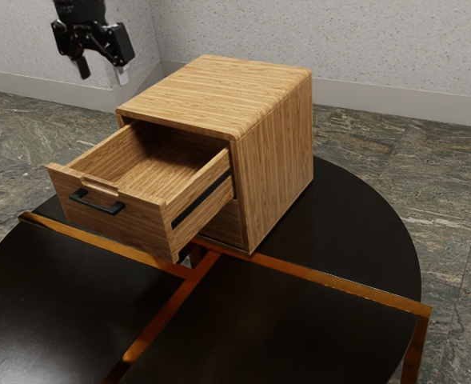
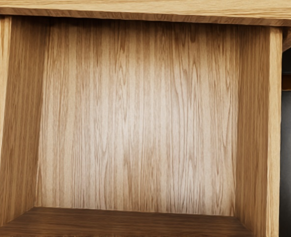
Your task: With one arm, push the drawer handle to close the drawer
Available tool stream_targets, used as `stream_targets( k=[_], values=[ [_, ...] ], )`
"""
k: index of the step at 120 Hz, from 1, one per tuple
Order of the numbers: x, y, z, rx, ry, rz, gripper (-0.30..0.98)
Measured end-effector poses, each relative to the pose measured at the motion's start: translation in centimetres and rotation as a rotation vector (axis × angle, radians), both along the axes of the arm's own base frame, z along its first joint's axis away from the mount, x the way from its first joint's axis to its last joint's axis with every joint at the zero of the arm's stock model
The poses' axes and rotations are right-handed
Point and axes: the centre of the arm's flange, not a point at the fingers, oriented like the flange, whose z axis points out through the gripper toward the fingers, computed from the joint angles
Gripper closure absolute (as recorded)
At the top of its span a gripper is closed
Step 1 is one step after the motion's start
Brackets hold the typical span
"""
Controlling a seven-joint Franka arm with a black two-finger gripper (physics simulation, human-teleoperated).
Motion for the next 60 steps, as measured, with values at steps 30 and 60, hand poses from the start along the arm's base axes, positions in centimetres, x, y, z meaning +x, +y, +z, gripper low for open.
stream_targets(
  k=[30,60],
  values=[
    [-7.1,-0.8,1.3,-0.011,-0.003,-0.022,0.0],
    [-17.1,-1.3,-5.2,0.015,0.06,-0.001,0.36]
  ],
)
